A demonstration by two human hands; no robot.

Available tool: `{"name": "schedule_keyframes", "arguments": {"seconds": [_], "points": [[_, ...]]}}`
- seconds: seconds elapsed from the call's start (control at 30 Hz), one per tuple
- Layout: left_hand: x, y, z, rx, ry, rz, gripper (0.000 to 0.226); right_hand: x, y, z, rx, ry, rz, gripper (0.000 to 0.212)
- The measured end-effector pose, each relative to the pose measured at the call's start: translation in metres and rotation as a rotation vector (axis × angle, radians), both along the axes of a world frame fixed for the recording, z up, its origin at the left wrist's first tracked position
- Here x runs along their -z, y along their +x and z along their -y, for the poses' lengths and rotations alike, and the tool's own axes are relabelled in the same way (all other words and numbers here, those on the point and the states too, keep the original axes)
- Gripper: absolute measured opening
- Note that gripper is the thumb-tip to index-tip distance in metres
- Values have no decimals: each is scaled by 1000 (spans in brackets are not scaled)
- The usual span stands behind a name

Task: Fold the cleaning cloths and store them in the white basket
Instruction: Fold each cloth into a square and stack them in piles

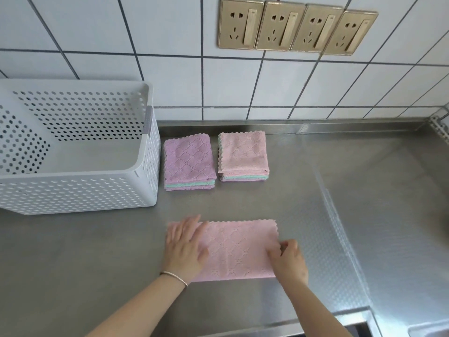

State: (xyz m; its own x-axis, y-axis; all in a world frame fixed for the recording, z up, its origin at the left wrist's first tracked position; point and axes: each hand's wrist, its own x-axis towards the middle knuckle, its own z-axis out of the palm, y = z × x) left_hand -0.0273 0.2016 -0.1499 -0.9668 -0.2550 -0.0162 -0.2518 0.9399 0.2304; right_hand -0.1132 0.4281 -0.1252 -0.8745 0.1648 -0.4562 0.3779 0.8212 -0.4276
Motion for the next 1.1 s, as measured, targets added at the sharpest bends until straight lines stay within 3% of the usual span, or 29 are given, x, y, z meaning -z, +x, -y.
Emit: {"name": "schedule_keyframes", "arguments": {"seconds": [0.1, 0.3, 0.43, 0.5, 0.6, 0.67, 0.83, 0.93, 1.0, 1.1], "points": [[11, -3, -26, 312, -101, 170, 61, 4, 18, -6, -26, 63, 96, 33], [23, -6, -40, 357, -97, 322, 71, -1, 23, -5, -75, 163, 273, 29], [5, -15, -42, 372, -21, 339, 82, -9, 31, -1, -74, 159, 73, 14], [-18, -20, -47, 267, 215, 352, 86, -18, 39, 9, -80, 94, -137, 5], [-58, -28, -54, -107, 773, 197, 51, -28, 54, 33, -223, -24, -505, 17], [-74, -35, -50, -190, 960, 193, 31, -27, 60, 51, -400, -33, -690, 15], [-70, -27, -19, -317, 822, 262, 38, -18, 74, 84, -709, -139, -831, 23], [-56, -14, 0, -429, 862, 250, 32, -8, 80, 87, -796, -161, -799, 29], [-49, -6, 9, -500, 923, 219, 21, 0, 84, 86, -823, -80, -751, 52], [-38, 4, 17, -588, 923, 171, 24, 12, 88, 84, -866, 37, -583, 87]]}}
